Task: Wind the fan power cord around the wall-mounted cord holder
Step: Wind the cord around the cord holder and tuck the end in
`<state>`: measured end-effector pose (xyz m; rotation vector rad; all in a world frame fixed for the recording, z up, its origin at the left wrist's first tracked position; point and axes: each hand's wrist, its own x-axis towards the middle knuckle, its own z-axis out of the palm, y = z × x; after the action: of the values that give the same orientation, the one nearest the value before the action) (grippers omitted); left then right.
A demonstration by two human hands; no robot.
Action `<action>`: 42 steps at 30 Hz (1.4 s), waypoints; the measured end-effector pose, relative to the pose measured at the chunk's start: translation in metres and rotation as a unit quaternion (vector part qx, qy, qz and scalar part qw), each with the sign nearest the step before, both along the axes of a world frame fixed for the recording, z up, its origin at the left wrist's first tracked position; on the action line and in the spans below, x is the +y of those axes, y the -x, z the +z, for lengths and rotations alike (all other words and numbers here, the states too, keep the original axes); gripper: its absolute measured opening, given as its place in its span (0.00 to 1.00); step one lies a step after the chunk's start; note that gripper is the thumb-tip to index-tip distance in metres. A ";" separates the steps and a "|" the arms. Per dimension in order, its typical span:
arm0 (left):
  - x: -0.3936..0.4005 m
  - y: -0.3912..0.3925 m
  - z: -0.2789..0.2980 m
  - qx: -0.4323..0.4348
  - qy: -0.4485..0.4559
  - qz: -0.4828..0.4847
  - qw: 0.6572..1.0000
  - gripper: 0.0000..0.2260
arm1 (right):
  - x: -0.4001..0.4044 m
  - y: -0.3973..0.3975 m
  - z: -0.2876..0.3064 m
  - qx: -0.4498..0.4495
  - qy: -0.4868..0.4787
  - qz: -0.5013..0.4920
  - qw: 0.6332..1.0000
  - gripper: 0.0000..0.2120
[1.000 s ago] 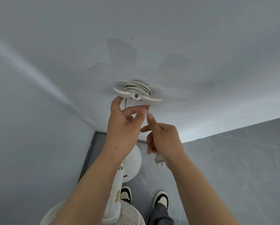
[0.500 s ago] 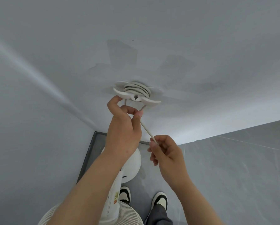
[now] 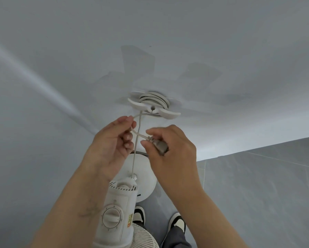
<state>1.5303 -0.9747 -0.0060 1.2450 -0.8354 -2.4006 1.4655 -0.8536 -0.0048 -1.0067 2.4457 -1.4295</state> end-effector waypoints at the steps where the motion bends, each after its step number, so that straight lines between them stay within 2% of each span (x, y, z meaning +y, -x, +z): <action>1: -0.003 0.002 0.005 -0.002 -0.027 0.004 1.000 0.05 | -0.006 -0.002 0.006 0.006 0.012 -0.003 1.000 0.09; 7: -0.013 0.007 0.025 -0.030 -0.139 0.062 0.988 0.12 | -0.018 -0.004 0.028 0.020 0.063 0.026 0.997 0.09; 12: -0.011 0.003 0.024 -0.010 -0.144 0.091 0.985 0.10 | -0.022 0.000 0.030 0.059 0.030 0.020 0.998 0.08; 15: -0.009 0.007 0.024 0.013 -0.103 0.098 0.990 0.14 | -0.029 0.005 0.035 0.076 0.023 0.018 0.997 0.07; 18: -0.005 0.009 0.026 0.006 -0.032 0.115 0.993 0.06 | -0.035 0.012 0.041 0.094 0.063 0.009 0.993 0.06; 21: 0.000 0.013 0.027 -0.005 0.047 0.118 0.992 0.08 | -0.038 0.019 0.044 0.116 0.103 -0.018 0.988 0.06; 25: 0.001 0.018 0.030 -0.015 0.126 0.100 0.987 0.07 | -0.032 0.024 0.041 0.159 0.091 -0.049 0.982 0.07; 33: -0.003 0.018 0.031 -0.055 0.216 0.073 0.972 0.06 | -0.029 0.030 0.037 0.165 0.102 -0.089 0.977 0.10; 39: 0.002 0.029 0.033 -0.079 0.258 0.067 0.961 0.07 | -0.019 0.035 0.044 0.108 0.116 -0.133 0.978 0.09; 42: 0.002 0.030 0.031 -0.092 0.270 0.057 0.957 0.10 | -0.007 0.034 0.045 0.015 0.107 -0.170 0.979 0.09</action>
<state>1.5005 -0.9727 0.0251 1.2500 -1.3223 -1.8001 1.4313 -0.8608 0.0401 -0.6662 2.6247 -1.8271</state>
